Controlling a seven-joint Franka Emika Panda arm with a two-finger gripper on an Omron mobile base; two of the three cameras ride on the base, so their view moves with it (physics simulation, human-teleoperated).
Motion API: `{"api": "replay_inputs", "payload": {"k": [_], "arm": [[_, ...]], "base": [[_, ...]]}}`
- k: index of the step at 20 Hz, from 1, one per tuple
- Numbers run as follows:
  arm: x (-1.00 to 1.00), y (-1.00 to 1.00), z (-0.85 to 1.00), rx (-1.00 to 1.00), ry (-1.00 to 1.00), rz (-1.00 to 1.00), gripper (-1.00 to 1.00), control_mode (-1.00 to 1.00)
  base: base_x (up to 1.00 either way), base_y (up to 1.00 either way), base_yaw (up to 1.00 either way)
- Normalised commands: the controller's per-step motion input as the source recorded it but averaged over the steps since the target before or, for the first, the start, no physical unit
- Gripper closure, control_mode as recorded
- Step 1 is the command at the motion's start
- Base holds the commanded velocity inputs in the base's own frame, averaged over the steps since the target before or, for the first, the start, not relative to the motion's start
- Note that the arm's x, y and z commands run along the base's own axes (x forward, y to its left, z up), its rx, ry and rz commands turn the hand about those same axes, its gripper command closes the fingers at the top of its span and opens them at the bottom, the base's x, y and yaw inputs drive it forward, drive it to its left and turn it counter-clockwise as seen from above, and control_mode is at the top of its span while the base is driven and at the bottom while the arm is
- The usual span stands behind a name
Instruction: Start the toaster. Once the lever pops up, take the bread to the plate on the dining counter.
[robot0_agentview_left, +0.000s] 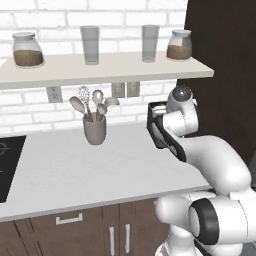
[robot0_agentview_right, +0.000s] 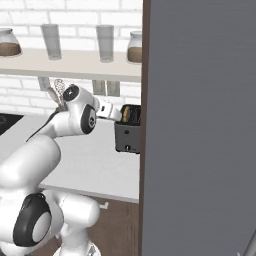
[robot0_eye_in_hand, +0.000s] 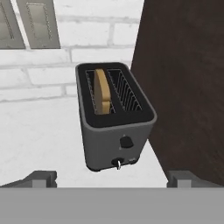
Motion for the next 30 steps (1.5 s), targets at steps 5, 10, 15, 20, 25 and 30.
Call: {"api": "replay_inputs", "payload": {"k": [5,10,15,20,25,30], "arm": [[0.38,-0.08,-0.15,0.05,0.00,-0.02,-1.00,-1.00],[0.22,-0.21,-0.09,0.05,0.00,0.00,-1.00,-1.00],[0.16,-0.09,-0.13,0.01,0.00,0.00,-1.00,-1.00],[0.23,0.00,-0.12,0.00,0.00,0.00,-1.00,-1.00],[0.26,0.00,-0.09,0.00,0.00,0.00,-1.00,-1.00],[0.26,0.00,-0.09,0.00,0.00,0.00,-1.00,-1.00]], "base": [[0.00,0.00,0.00],[0.00,0.00,0.00],[0.00,0.00,0.00],[0.00,0.00,0.00],[0.00,0.00,0.00],[0.00,0.00,0.00]]}}
